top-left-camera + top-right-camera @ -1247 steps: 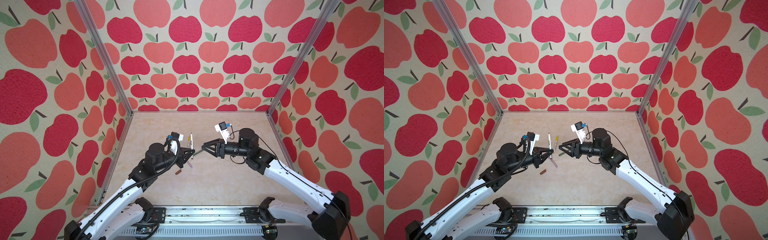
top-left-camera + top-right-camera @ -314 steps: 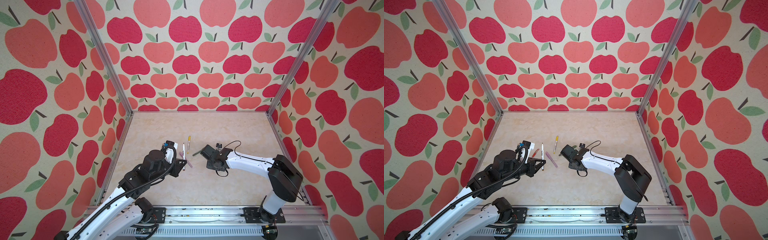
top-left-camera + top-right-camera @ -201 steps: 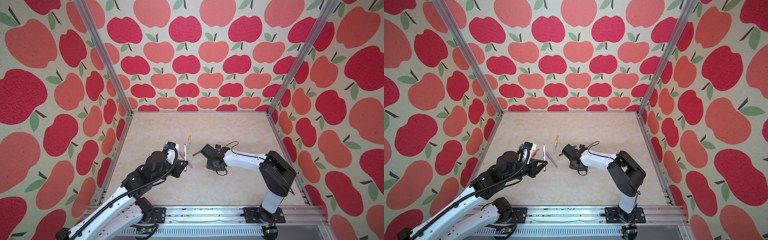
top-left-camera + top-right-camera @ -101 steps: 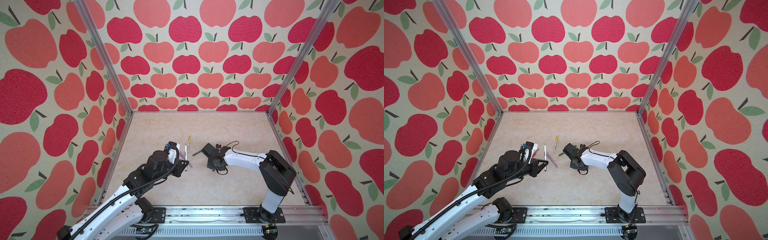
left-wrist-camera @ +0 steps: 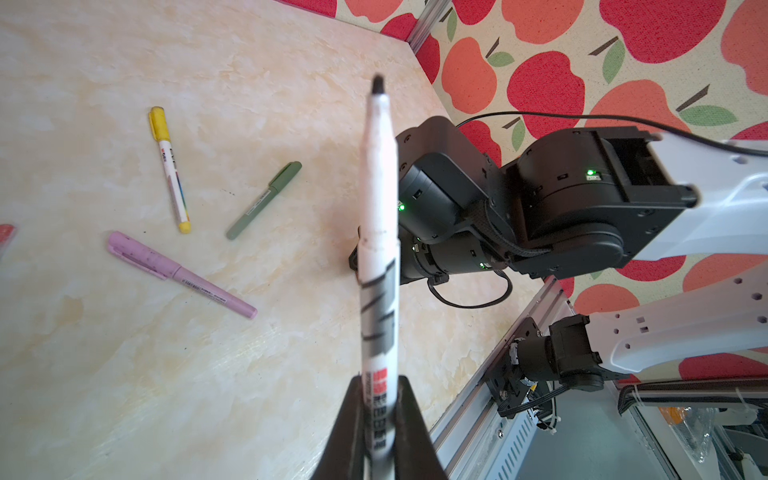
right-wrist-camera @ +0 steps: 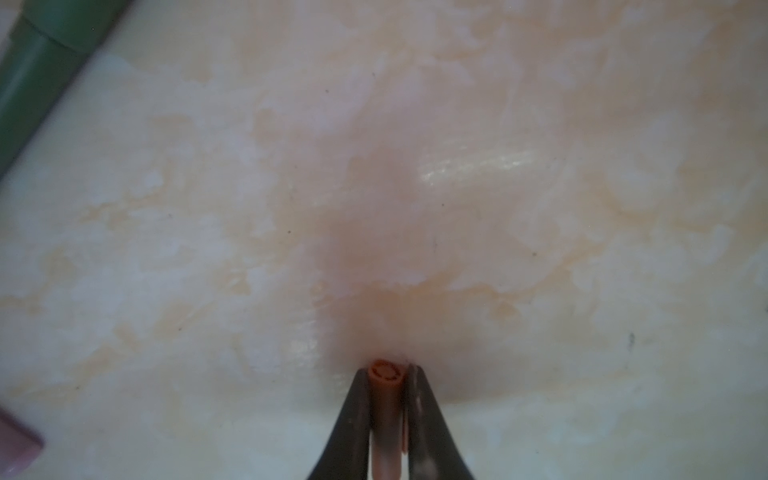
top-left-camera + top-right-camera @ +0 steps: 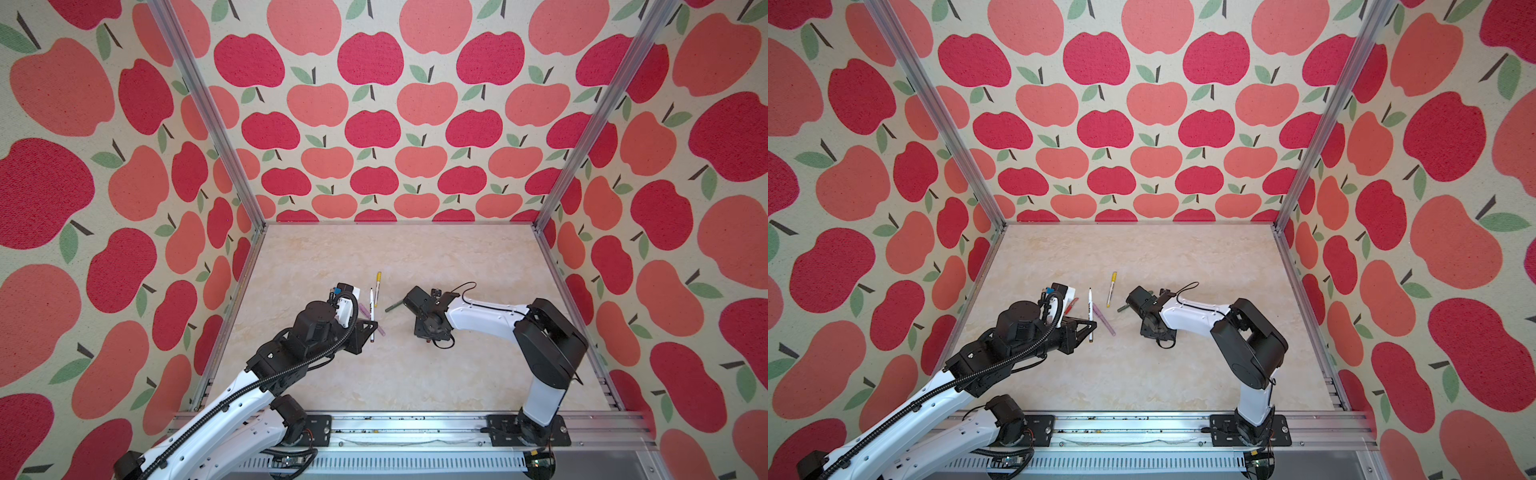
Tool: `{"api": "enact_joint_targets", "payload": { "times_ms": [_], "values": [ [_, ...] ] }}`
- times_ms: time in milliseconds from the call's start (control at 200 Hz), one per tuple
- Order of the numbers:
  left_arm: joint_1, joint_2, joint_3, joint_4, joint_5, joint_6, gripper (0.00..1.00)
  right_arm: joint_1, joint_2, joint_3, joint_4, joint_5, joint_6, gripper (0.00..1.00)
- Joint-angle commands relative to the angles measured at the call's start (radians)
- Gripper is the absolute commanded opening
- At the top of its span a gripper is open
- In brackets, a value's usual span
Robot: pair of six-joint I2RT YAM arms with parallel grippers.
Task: Insert the pens into the pen caps
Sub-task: 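Raise the brown cap with the right gripper while the left holds the marker upright, then swing the right gripper over the marker tip, cap opening facing down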
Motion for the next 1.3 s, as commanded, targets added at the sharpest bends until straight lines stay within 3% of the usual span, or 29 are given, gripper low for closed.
{"api": "enact_joint_targets", "payload": {
  "times_ms": [0,170,365,635,896,1086,1291],
  "values": [
    [-0.008,-0.003,0.006,0.012,0.001,-0.004,0.0,-0.006,0.039,-0.006,-0.014,-0.036,-0.001,0.1],
    [-0.007,0.005,0.005,0.013,0.003,0.001,0.0,-0.007,0.01,-0.002,-0.015,-0.034,0.0,0.03],
    [-0.007,0.018,-0.007,0.04,0.03,0.013,0.0,-0.03,-0.078,0.008,0.008,-0.047,-0.028,0.02],
    [-0.011,0.09,-0.071,0.18,0.101,-0.01,0.0,-0.153,-0.328,-0.093,0.23,-0.194,-0.107,0.02],
    [-0.016,0.189,-0.069,0.259,0.125,0.0,0.0,-0.226,-0.456,-0.096,0.234,-0.259,-0.215,0.02],
    [-0.033,0.271,-0.067,0.321,0.202,0.049,0.0,-0.242,-0.538,-0.096,0.342,-0.397,-0.3,0.04],
    [-0.065,0.304,-0.076,0.407,0.258,0.064,0.0,-0.243,-0.578,-0.104,0.494,-0.574,-0.287,0.04]
  ]
}}
